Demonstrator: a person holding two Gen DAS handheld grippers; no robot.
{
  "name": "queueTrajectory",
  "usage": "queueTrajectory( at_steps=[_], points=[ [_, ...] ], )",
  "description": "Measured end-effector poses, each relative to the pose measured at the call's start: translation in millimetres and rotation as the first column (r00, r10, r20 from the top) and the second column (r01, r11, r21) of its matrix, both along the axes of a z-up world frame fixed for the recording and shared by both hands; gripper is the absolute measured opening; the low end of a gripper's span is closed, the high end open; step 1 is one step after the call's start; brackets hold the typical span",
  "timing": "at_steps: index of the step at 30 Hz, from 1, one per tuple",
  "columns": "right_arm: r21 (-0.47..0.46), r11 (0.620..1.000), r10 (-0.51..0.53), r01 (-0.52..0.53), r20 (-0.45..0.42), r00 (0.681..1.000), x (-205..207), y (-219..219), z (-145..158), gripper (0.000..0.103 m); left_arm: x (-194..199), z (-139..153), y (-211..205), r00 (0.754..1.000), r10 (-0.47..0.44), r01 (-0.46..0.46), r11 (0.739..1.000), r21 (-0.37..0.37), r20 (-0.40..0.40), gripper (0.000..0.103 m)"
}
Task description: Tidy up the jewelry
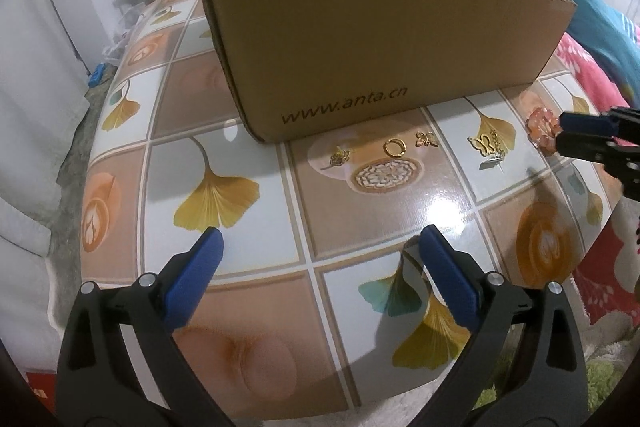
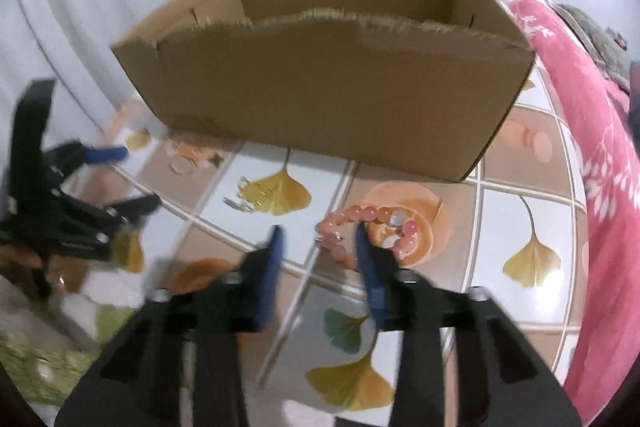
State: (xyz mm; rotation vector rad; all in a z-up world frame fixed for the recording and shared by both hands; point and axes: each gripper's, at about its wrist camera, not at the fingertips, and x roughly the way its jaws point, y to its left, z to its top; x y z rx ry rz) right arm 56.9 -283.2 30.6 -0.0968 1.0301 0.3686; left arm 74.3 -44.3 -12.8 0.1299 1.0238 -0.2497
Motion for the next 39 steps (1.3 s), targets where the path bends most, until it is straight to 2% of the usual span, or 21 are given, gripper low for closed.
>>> queueTrajectory(
  at_steps=[4,6,10,12,15,19,22,24,25,26,27,31,33,34,36,39],
  points=[
    [-0.024,0.999,0.026,-0.027,-0.012,1.000,5,2,-7,0.012,1,0,-2,1.000,0.001,-0.001,1.000,0.001,0.004,0.096],
    [-0.028,0.999,0.031,-0.031,-0.013,0.999,4,1,-9,0.009,1,-1,-3,1.000,0.002,-0.002,1.000,0.001,0.004,0.096],
    [0.011,1.000,0.004,-0.004,-0.015,1.000,5,-9,-9,0.007,1,0,-2,1.000,0.000,0.000,1.000,0.001,0.005,0.096],
    [0.042,0.999,-0.028,0.029,-0.017,0.999,6,-18,-7,0.003,1,0,-3,1.000,-0.001,0.001,1.000,0.000,0.007,0.096],
    [0.119,0.988,-0.098,0.099,-0.017,0.995,10,-42,2,0.003,3,0,-3,1.000,-0.003,0.003,1.000,0.000,0.010,0.096],
    [0.103,0.982,-0.159,0.156,0.018,0.987,13,-60,11,0.003,2,0,-1,1.000,-0.009,0.009,1.000,-0.002,0.012,0.096],
    [0.138,0.982,-0.126,0.126,-0.007,0.992,15,-58,11,0.003,2,0,0,1.000,-0.012,0.012,1.000,-0.002,0.014,0.096],
    [0.140,0.988,-0.068,0.069,-0.012,0.998,13,-47,11,0.005,2,0,1,1.000,-0.011,0.011,1.000,-0.003,0.014,0.096],
    [0.128,0.991,-0.026,0.028,-0.016,1.000,10,-39,9,0.011,2,0,1,1.000,-0.010,0.010,1.000,-0.002,0.014,0.096],
    [0.098,0.995,0.006,-0.005,-0.008,1.000,8,-29,8,0.026,2,0,1,1.000,-0.010,0.010,1.000,-0.002,0.014,0.096],
    [0.060,0.998,0.035,-0.035,0.006,0.999,5,-20,6,0.032,2,0,1,1.000,-0.010,0.010,1.000,-0.002,0.014,0.096],
    [-0.065,0.993,0.101,-0.101,-0.008,0.995,2,-1,-10,0.034,1,0,2,1.000,-0.009,0.009,1.000,-0.002,0.015,0.096],
    [-0.104,0.989,0.105,-0.107,-0.023,0.994,3,1,-17,0.029,2,0,2,1.000,-0.009,0.009,1.000,-0.002,0.015,0.096],
    [-0.088,0.990,0.112,-0.114,-0.026,0.993,2,-1,-18,0.012,2,0,2,1.000,-0.010,0.010,1.000,-0.002,0.014,0.096],
    [-0.079,0.992,0.096,-0.099,-0.036,0.995,3,-4,-18,0.010,2,0,2,1.000,-0.010,0.010,1.000,-0.002,0.015,0.096],
    [0.026,0.998,0.063,-0.062,-0.033,0.997,4,-18,-7,0.010,2,0,2,1.000,-0.010,0.010,1.000,-0.002,0.016,0.096]
  ],
)
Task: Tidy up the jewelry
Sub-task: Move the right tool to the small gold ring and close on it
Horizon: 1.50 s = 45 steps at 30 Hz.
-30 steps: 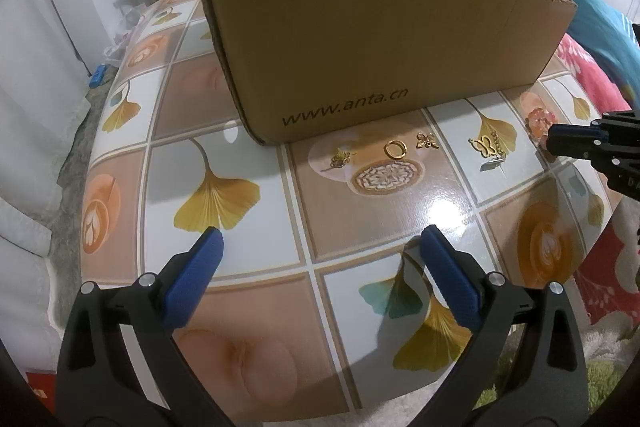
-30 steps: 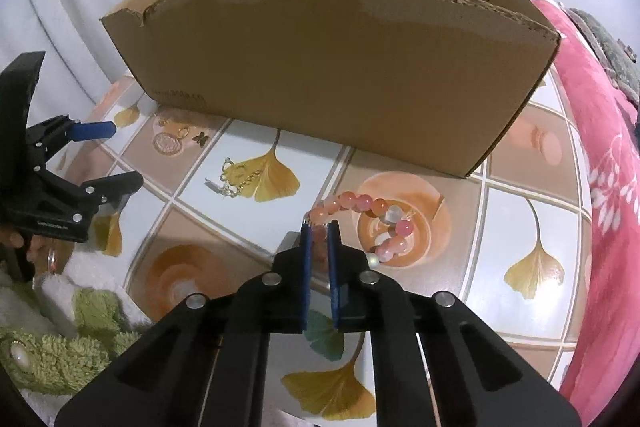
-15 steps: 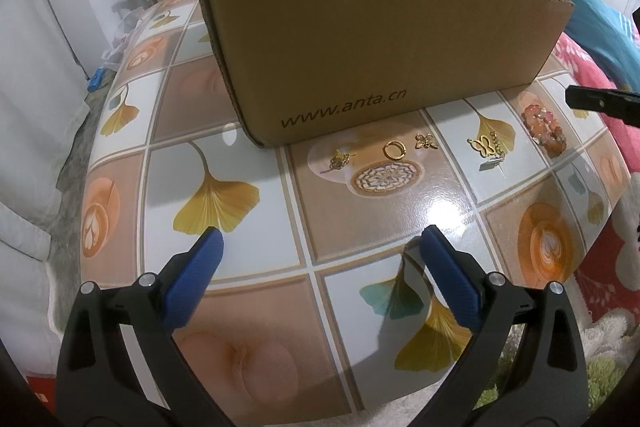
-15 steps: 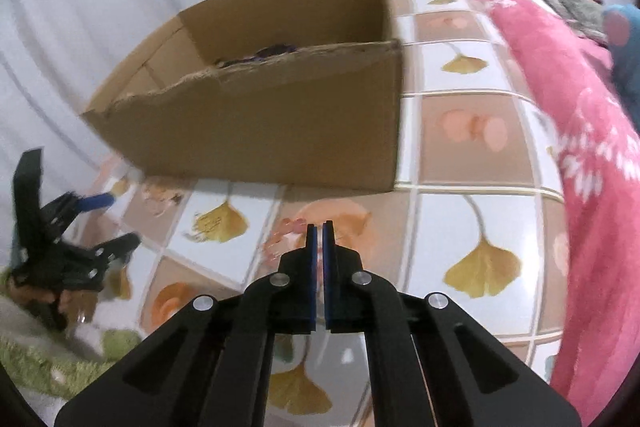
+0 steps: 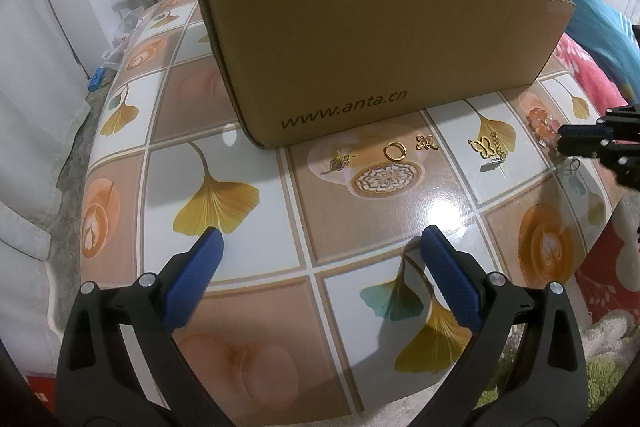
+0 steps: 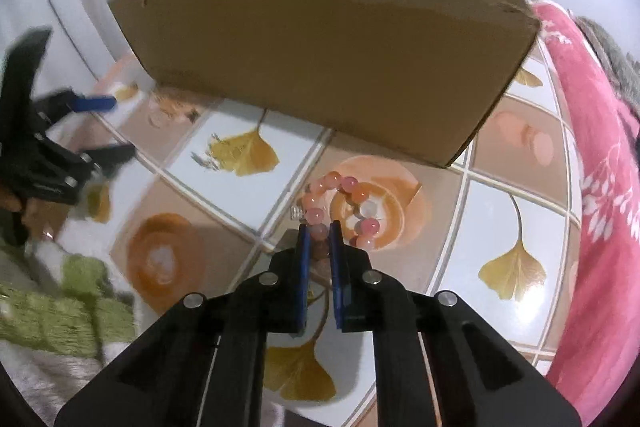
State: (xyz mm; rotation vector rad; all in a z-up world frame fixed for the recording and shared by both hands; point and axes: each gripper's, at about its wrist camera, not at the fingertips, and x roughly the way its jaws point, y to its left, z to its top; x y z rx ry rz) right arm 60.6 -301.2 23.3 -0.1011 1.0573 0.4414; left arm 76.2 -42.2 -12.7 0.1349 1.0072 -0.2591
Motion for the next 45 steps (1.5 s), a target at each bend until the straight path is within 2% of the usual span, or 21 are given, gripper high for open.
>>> queueTrajectory(
  at_steps=[3,5,7,10,13,16,19,21,24,26,27,28,29,31,33,36,37,41,45],
  points=[
    [0.137,0.989,-0.063,0.064,-0.018,0.998,4,-20,10,0.010,0,0,0,1.000,0.000,0.000,1.000,0.000,0.000,0.096],
    [0.268,0.954,-0.125,0.133,-0.046,0.991,8,-41,16,0.010,-1,0,0,1.000,0.000,0.000,1.000,0.000,0.000,0.096],
    [0.356,0.915,-0.182,0.190,-0.057,0.982,10,-60,23,0.010,0,0,0,1.000,-0.001,0.001,1.000,0.000,0.000,0.096],
    [0.425,0.872,-0.258,0.245,-0.027,0.966,11,-83,44,0.010,-1,0,0,1.000,0.000,0.000,1.000,0.000,0.000,0.096],
    [0.372,0.892,-0.301,0.258,0.062,0.951,7,-90,62,0.010,-1,0,0,1.000,0.000,0.000,1.000,0.000,0.001,0.096],
    [0.211,0.942,-0.297,0.262,0.156,0.942,9,-81,68,0.010,0,0,0,1.000,0.001,-0.001,1.000,0.000,0.001,0.096],
    [0.039,0.967,-0.253,0.250,0.175,0.951,18,-58,47,0.010,1,0,1,1.000,0.002,-0.002,1.000,0.000,0.000,0.096],
    [-0.044,0.976,-0.206,0.213,0.136,0.969,20,-40,21,0.010,2,-1,2,1.000,0.001,-0.001,1.000,0.000,-0.001,0.096],
    [-0.009,0.981,-0.195,0.196,0.039,0.980,18,-32,2,0.010,2,-1,1,1.000,0.001,-0.001,1.000,0.001,-0.002,0.096],
    [0.010,0.978,-0.206,0.206,0.046,0.977,15,-35,7,0.014,3,-1,1,1.000,0.001,-0.001,1.000,0.002,-0.003,0.096],
    [0.022,0.976,-0.217,0.216,0.055,0.975,14,-38,12,0.020,4,-1,2,1.000,0.000,0.000,1.000,0.001,-0.002,0.096],
    [0.045,0.970,-0.241,0.238,0.069,0.968,11,-45,20,0.035,3,-1,1,1.000,0.000,0.000,1.000,0.001,-0.002,0.096],
    [0.083,0.962,-0.267,0.261,0.082,0.960,8,-54,28,0.045,4,-1,1,1.000,-0.001,0.001,1.000,0.001,0.000,0.096],
    [0.146,0.949,-0.293,0.279,0.080,0.953,5,-65,37,0.046,4,-1,1,1.000,-0.003,0.003,1.000,0.000,0.000,0.096],
    [0.163,0.939,-0.316,0.303,0.059,0.947,3,-71,38,0.051,5,-2,1,1.000,-0.002,0.002,1.000,0.000,-0.001,0.096],
    [0.106,0.935,-0.344,0.338,0.043,0.938,2,-68,31,0.068,3,-2,1,1.000,0.000,0.000,1.000,0.001,0.001,0.096],
    [0.058,0.929,-0.367,0.365,0.035,0.930,1,-67,24,0.072,3,-3,0,1.000,0.001,-0.001,1.000,0.002,0.001,0.096],
    [-0.103,0.885,-0.454,0.455,0.027,0.890,2,-66,1,0.075,3,-2,-2,1.000,0.009,-0.009,1.000,0.005,-0.007,0.096],
    [-0.131,0.875,-0.467,0.465,0.020,0.884,3,-69,-8,0.081,2,-2,-2,1.000,0.017,-0.017,1.000,0.008,-0.013,0.096]
  ],
)
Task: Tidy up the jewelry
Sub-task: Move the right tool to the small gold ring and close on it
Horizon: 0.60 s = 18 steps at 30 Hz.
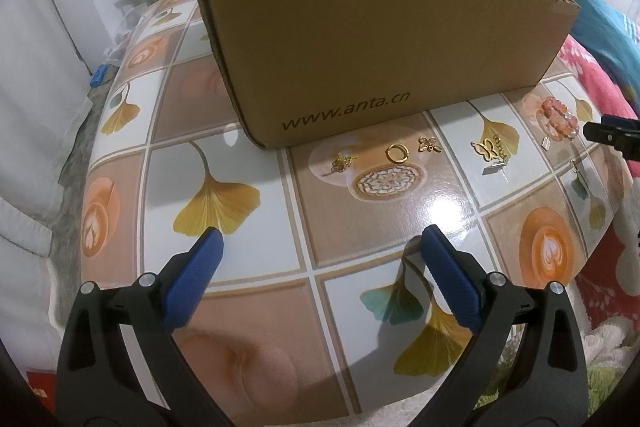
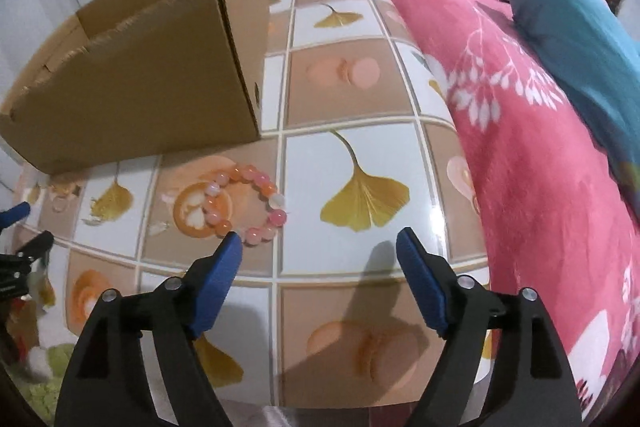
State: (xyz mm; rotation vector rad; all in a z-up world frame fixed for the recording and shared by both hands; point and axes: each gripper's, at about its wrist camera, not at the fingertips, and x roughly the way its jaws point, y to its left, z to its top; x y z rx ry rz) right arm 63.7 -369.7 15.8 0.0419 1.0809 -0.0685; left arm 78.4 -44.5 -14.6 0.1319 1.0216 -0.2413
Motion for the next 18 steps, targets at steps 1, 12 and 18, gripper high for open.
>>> queueTrajectory(
  at_steps=[1,12,18],
  points=[
    [-0.005,1.000,0.002,-0.002,0.000,1.000,1,-1,-1,0.085,0,0,0,1.000,0.008,-0.008,1.000,0.001,-0.004,0.096],
    [-0.103,0.992,0.063,-0.067,-0.049,0.997,7,10,-12,0.096,-3,-1,0,1.000,0.012,-0.012,1.000,-0.002,0.004,0.096],
    [-0.042,0.997,0.058,-0.060,-0.046,0.997,7,2,-14,0.096,-6,0,2,1.000,-0.011,0.011,1.000,-0.005,0.014,0.096]
  ],
)
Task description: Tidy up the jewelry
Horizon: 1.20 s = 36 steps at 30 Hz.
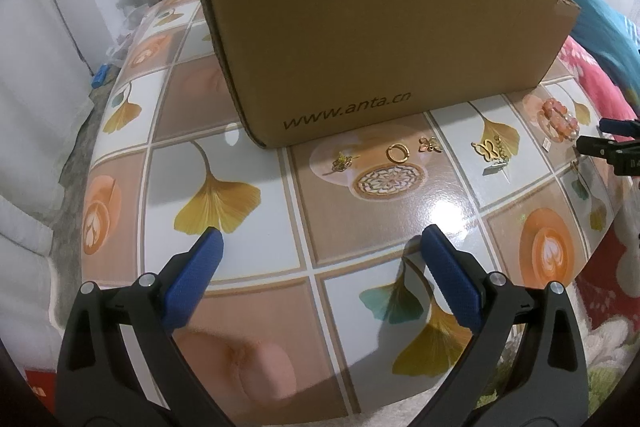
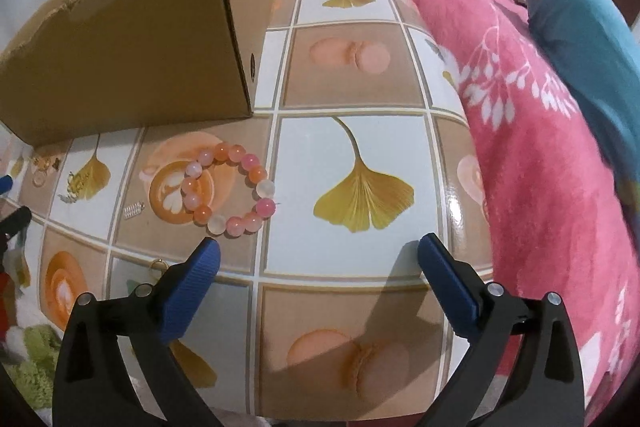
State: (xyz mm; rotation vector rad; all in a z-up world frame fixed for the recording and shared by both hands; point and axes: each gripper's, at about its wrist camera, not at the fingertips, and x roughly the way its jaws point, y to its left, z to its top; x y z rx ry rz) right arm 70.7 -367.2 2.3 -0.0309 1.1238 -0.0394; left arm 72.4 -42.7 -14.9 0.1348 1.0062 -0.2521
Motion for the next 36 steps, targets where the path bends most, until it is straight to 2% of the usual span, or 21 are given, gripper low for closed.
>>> queueTrajectory(
  at_steps=[2,6,10,12,13,20,24,30,34,36],
  points=[
    [-0.006,1.000,0.028,-0.028,0.005,1.000,-2,1,2,0.096,0,1,1,1.000,-0.006,0.006,1.000,-0.001,0.002,0.096],
    [0.039,0.999,0.022,-0.025,0.098,0.995,-14,2,22,0.096,-1,2,3,1.000,-0.011,0.011,1.000,-0.002,0.003,0.096],
    [0.131,0.979,0.131,-0.155,0.176,0.976,-31,26,36,0.096,2,2,3,1.000,-0.012,0.012,1.000,-0.001,0.001,0.096],
    [0.143,0.968,0.178,-0.205,0.181,0.967,-37,41,35,0.089,2,2,3,1.000,-0.012,0.012,1.000,-0.002,0.002,0.096],
    [0.125,0.967,0.201,-0.223,0.170,0.965,-38,52,31,0.079,2,2,3,1.000,-0.011,0.011,1.000,-0.001,0.002,0.096],
    [0.158,0.964,0.196,-0.212,0.106,0.975,-37,64,11,0.035,4,1,2,1.000,-0.010,0.010,1.000,-0.001,0.001,0.096],
    [0.146,0.967,0.199,-0.211,0.094,0.976,-39,65,6,0.027,4,1,2,1.000,-0.009,0.009,1.000,-0.001,0.002,0.096],
    [0.113,0.969,0.210,-0.221,0.106,0.972,-39,67,6,0.021,4,2,2,1.000,-0.010,0.010,1.000,-0.001,0.003,0.096],
    [0.131,0.966,0.212,-0.225,0.104,0.972,-38,64,6,0.011,5,2,2,1.000,-0.013,0.013,1.000,-0.001,0.001,0.096],
    [0.128,0.965,0.214,-0.227,0.105,0.971,-39,64,6,0.011,5,3,1,1.000,-0.011,0.011,1.000,0.014,0.002,0.096]
  ],
)
